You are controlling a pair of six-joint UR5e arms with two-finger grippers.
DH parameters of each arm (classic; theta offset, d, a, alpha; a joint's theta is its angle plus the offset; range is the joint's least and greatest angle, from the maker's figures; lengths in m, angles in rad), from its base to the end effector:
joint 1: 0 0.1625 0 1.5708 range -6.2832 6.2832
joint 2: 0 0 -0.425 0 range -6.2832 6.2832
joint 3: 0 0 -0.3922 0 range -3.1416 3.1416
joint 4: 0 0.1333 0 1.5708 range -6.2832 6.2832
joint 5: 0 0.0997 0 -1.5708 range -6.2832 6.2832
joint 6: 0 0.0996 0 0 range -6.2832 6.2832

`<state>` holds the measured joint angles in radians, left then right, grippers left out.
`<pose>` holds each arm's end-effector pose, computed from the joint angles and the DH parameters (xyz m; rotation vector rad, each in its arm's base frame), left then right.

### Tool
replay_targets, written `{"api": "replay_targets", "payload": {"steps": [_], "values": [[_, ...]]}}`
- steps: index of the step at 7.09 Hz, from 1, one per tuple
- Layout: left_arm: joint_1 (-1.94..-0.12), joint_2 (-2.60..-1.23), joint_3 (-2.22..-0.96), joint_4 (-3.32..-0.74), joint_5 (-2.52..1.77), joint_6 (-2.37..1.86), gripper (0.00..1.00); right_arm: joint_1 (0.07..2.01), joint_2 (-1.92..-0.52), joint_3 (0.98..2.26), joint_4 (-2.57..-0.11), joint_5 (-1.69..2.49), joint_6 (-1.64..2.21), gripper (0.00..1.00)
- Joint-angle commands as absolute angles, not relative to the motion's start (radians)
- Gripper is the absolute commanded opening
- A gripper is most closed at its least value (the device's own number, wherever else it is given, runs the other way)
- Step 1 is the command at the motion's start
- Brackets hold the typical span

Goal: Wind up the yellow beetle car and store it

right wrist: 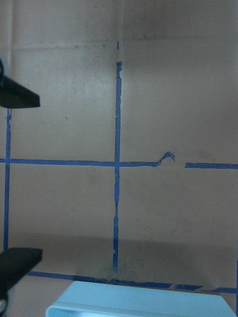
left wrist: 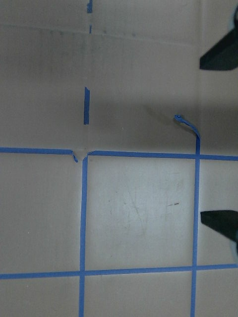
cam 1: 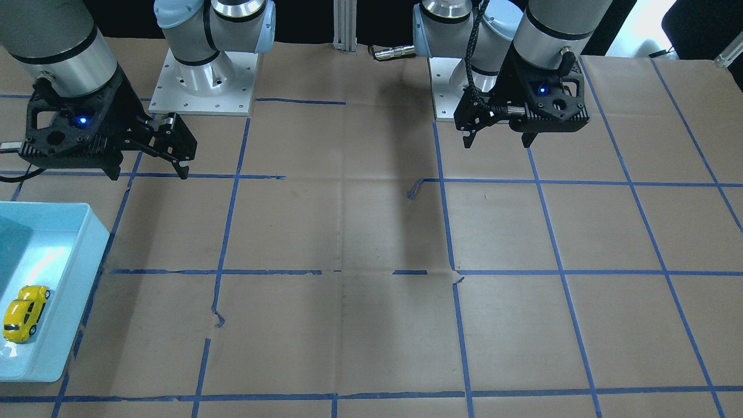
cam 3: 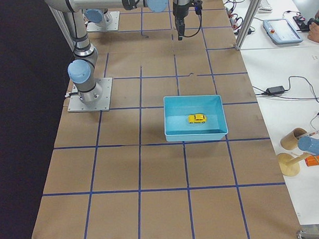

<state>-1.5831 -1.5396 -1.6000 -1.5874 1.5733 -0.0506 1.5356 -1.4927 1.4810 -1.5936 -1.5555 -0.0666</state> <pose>-0.1389 -0.4755 0.4870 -0.0601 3.1380 0.0228 0.1161 -0.5328 0.4947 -0.0495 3.1272 -0.0551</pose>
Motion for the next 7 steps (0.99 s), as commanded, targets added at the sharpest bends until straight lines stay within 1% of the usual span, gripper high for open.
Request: {"api": "replay_targets", "payload": {"steps": [1, 7], "values": [[-1.582, -1.542, -1.601, -1.588, 1.574, -0.051, 0.99, 1.532, -1.506, 1.487, -1.604, -1.557, -0.084, 1.0], [-1.582, -1.539, -1.6, -1.589, 1.574, -0.051, 0.99, 1.532, -1.508, 1.489, -1.617, -1.557, -0.084, 1.0]]}}
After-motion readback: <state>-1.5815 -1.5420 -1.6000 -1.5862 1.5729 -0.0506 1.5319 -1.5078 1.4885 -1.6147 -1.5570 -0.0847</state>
